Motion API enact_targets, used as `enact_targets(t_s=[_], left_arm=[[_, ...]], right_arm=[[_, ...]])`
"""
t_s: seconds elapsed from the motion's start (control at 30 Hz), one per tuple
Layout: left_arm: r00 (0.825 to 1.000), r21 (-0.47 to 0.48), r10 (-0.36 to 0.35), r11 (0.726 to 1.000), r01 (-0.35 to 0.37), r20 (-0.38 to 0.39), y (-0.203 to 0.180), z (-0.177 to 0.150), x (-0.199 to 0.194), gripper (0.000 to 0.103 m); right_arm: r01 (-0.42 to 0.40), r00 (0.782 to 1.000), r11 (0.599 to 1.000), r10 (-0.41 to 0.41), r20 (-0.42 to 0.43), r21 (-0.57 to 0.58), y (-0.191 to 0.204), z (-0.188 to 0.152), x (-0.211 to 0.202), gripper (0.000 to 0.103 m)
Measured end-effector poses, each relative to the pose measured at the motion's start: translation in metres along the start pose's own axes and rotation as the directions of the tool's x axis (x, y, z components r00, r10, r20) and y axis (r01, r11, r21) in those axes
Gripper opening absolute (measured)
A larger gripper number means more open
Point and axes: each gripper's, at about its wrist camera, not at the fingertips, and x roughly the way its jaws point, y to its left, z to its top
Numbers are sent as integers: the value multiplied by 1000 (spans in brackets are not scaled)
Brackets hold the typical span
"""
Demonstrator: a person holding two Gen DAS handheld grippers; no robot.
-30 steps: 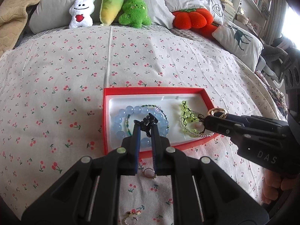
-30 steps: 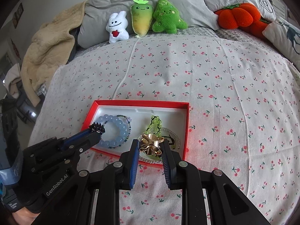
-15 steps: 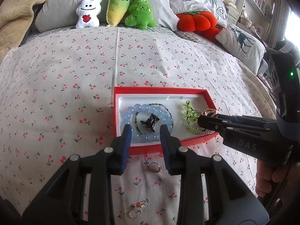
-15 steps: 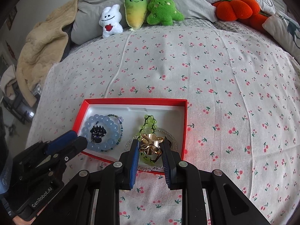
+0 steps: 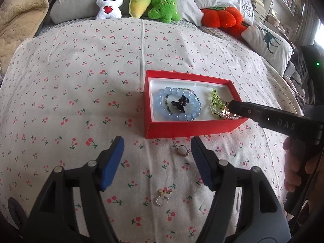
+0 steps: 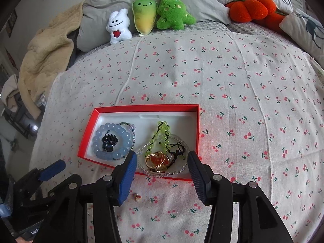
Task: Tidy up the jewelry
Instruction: 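Withdraw both open tools from the box toward the silver rings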
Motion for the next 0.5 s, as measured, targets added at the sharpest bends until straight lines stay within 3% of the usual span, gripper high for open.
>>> enact_targets(t_s=[0.5], left_arm=[[998, -2, 25, 1000, -25, -55, 1, -25, -11, 81]], right_arm=[[5, 1000, 1000, -5, 4, -21, 7, -38, -36, 66]])
